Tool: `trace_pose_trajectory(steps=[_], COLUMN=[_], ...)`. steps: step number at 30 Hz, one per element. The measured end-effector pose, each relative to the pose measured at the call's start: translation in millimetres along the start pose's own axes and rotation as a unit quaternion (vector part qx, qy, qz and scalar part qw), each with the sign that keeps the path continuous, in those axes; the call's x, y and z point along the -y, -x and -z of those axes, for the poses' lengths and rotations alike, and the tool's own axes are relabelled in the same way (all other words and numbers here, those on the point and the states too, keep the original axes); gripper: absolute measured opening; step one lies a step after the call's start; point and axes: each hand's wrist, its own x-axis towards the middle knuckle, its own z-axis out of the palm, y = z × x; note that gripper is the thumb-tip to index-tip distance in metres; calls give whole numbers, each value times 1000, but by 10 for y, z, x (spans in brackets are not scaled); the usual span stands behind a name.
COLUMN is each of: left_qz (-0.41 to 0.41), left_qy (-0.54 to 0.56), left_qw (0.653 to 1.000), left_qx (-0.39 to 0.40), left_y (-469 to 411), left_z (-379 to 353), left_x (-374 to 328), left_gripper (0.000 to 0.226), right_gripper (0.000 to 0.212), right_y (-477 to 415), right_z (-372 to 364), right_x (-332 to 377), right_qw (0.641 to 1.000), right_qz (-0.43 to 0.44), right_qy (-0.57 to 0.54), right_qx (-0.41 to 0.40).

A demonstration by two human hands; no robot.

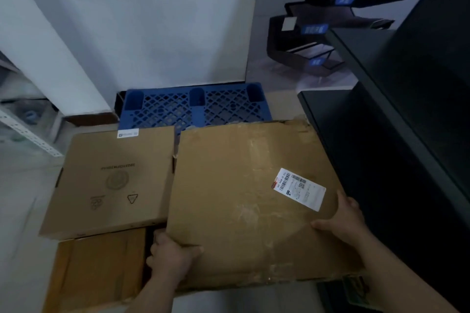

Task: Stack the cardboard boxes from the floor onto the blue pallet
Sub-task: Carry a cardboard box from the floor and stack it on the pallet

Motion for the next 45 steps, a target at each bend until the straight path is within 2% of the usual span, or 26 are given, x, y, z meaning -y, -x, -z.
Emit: trace_pose_trajectory(steps=[5,13,35,45], left_qz=[45,44,1,34], left_qy=[17,60,-9,-16], left_qw=[999,996,997,998], left_qx=[-10,-47,-74,-50], left_y=[-237,-450,-799,-785], left_z=[-269,-640,-902,-943], left_x=[-73,-77,-11,34], left_gripper=[113,108,107,112], right_gripper=[133,129,129,127], right_y=[-526,-1040,-1320,-1161], right_z=[-270,-591,-889,-901], right_x=[20,-13,-137,-137], right_qw=[999,996,991,988], right_qz=[24,51,28,4], right_qy=[15,40,92,101], right_qx=[26,53,98,113])
